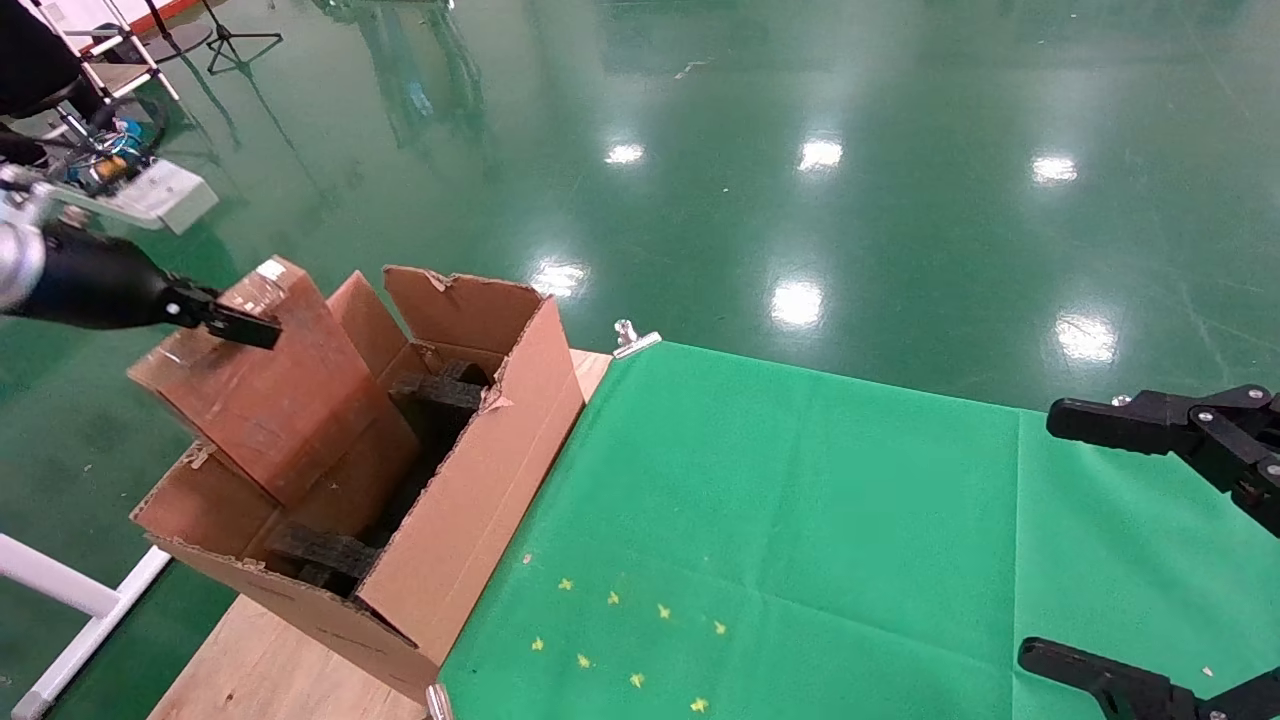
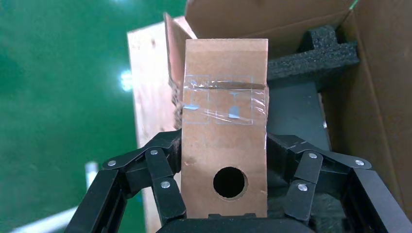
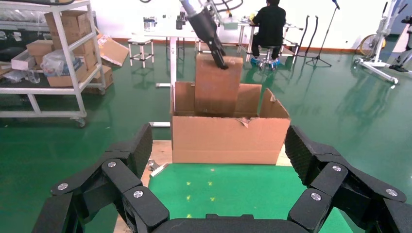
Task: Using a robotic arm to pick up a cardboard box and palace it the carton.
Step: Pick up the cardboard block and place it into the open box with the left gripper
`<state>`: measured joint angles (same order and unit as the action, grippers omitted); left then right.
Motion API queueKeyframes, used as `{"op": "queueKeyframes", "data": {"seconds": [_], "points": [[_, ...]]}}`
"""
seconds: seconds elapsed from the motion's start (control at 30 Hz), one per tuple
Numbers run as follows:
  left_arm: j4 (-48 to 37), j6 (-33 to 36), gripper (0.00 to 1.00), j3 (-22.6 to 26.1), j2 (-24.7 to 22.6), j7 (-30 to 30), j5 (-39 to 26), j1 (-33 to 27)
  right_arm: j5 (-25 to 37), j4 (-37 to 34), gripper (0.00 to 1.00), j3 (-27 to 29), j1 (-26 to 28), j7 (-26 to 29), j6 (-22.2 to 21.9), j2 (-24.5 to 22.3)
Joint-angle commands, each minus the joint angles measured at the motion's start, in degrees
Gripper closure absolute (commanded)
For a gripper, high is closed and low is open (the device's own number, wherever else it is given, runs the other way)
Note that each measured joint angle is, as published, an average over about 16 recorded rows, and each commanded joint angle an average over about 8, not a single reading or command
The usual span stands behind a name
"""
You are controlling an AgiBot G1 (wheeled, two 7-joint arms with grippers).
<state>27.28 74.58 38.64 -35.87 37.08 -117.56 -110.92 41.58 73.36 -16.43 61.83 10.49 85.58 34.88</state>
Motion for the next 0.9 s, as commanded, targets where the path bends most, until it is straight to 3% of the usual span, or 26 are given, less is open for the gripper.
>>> {"op": "queueKeyframes", "data": {"seconds": [0.03, 0.4, 0.9], "points": [[-2.93, -1.8, 1.0, 0.15, -0.96, 0.8, -0.56, 0.47, -0.01, 0.0, 0.0, -0.01, 0.0, 0.0, 0.0, 0.0], [-13.62, -13.19, 1.0, 1.43, -7.4, 3.3, -3.59, 3.48, -0.03, 0.0, 0.0, -0.05, 0.01, -0.02, -0.02, -0.02], [-22.5, -22.27, 1.0, 2.55, -13.19, 2.67, -5.19, 9.42, -0.07, 0.0, 0.0, -0.1, 0.02, -0.05, -0.05, -0.04]]}}
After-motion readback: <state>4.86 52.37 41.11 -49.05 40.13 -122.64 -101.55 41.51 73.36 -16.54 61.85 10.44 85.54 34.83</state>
